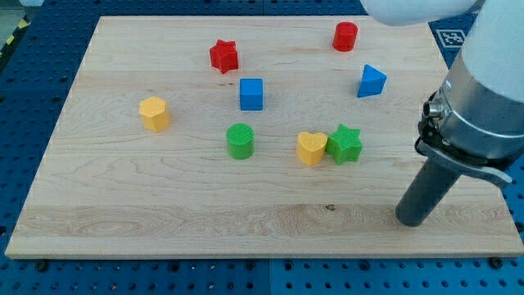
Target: Place the green circle towards the left of the yellow heart
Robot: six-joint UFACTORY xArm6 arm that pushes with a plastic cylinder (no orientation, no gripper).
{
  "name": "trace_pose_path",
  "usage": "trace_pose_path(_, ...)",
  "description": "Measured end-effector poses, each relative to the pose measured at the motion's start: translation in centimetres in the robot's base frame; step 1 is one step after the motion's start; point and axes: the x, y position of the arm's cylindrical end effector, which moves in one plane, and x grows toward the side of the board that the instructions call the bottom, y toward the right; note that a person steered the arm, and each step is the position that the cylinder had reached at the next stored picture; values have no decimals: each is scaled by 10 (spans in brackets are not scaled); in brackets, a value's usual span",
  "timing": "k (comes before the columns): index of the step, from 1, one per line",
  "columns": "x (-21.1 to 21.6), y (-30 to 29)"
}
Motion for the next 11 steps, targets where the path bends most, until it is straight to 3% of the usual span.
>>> trace_pose_path(2,29,-39)
trace_pose_path(3,30,-87)
trace_pose_path(5,-2,-186)
trace_pose_path(7,-31,-222)
trace_pose_path(8,-66,-237)
trace_pose_path(11,-77,-238)
